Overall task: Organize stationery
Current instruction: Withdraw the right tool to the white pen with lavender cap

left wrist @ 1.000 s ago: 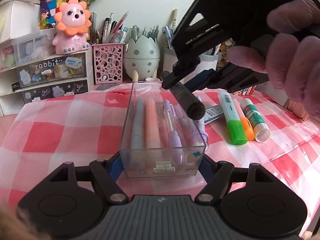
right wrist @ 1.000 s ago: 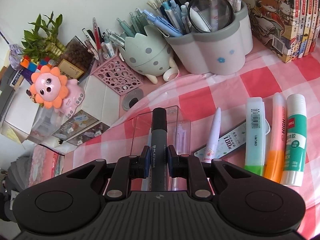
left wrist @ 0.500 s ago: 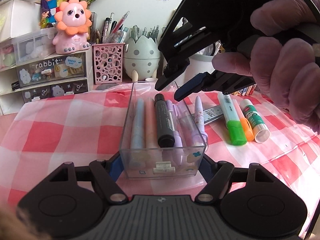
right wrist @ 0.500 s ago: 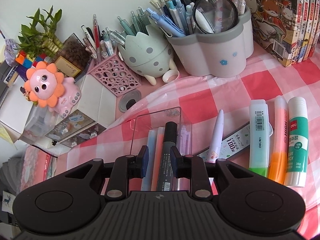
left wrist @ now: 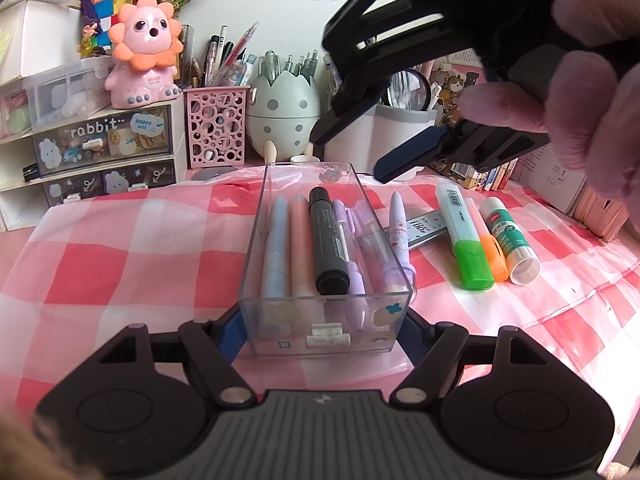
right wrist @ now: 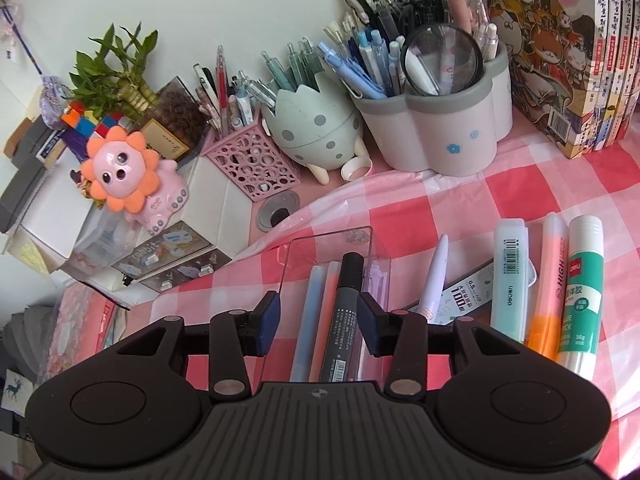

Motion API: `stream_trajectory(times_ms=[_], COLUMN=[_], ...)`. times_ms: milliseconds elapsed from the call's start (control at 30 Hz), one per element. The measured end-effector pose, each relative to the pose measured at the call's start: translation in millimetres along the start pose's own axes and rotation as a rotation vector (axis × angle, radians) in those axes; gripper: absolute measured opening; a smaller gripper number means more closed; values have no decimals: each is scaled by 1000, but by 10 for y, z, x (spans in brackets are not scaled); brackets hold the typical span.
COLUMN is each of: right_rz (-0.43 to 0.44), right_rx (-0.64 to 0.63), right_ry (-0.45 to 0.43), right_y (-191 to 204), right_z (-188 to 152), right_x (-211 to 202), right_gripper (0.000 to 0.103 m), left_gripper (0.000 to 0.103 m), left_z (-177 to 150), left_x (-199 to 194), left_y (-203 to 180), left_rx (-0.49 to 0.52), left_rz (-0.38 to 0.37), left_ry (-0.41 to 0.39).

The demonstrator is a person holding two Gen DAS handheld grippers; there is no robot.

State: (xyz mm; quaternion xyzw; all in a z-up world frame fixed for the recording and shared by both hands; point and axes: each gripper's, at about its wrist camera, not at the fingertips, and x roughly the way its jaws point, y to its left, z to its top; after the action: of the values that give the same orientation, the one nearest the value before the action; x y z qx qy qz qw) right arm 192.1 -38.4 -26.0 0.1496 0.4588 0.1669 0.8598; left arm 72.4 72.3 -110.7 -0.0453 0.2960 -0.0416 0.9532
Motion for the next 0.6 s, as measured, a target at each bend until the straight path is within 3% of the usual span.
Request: stream_trajectory(times_ms=[333,600], right_rz=[-22,22], right_rx=[-12,-3], right_ry=[-43,-61], right_y=[-229,-414], right_z=[-7,-100], right_x=[-196,-150], right_gripper=[64,64], left_gripper=[49,49], left_z=[0,2], left_x=[0,2], left_y=[1,4], left_rx=[0,1], left_rz=[0,2], left_ry=[0,0])
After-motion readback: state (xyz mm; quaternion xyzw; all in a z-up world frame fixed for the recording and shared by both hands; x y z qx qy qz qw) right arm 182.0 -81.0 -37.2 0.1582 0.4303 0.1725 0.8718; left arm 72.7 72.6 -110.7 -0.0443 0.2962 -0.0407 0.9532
